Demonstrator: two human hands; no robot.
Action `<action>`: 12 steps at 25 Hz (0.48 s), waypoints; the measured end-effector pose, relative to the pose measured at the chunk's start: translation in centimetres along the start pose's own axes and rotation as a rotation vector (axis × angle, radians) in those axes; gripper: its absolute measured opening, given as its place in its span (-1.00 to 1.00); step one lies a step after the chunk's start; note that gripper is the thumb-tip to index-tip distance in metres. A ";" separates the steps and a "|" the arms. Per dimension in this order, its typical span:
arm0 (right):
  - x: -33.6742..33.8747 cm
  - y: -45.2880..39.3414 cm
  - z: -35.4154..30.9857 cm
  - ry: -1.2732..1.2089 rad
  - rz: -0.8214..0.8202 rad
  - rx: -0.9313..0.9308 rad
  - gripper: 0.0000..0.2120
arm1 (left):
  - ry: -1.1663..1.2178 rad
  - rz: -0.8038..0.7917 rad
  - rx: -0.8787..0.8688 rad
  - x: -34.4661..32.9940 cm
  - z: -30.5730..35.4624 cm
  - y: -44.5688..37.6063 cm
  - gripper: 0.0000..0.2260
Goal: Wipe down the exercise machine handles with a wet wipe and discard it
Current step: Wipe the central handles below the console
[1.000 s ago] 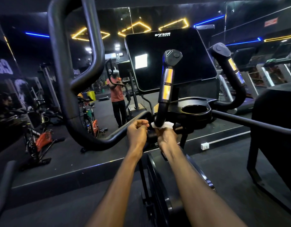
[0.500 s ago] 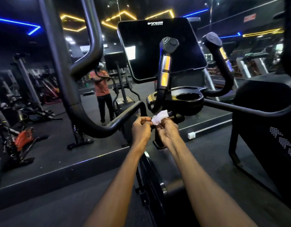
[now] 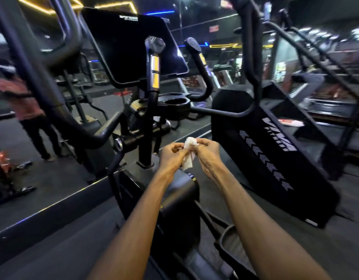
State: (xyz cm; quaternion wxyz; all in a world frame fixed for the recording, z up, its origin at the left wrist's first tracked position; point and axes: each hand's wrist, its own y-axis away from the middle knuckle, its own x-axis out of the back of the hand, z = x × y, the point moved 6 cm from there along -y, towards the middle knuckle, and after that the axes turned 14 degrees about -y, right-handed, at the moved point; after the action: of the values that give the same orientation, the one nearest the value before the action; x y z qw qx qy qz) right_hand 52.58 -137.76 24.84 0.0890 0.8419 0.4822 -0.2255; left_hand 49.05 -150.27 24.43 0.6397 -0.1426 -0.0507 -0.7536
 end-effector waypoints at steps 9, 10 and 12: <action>16.3 6.7 -7.9 0.283 0.279 0.182 -0.90 | 0.041 -0.179 -0.070 -14.1 3.6 7.0 -0.94; 18.4 7.8 -9.0 0.321 0.308 0.200 -0.90 | 0.077 -0.226 -0.059 -16.3 4.1 8.3 -0.94; 22.4 10.4 -11.0 0.342 0.341 0.211 -0.90 | 0.167 -0.387 -0.025 -20.8 5.2 11.6 -0.85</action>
State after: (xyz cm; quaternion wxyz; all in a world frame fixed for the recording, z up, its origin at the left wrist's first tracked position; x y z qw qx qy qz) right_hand 74.31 -121.86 23.42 -0.0455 0.9415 0.3151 -0.1104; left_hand 64.12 -131.26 22.40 0.4831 -0.0749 -0.0147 -0.8722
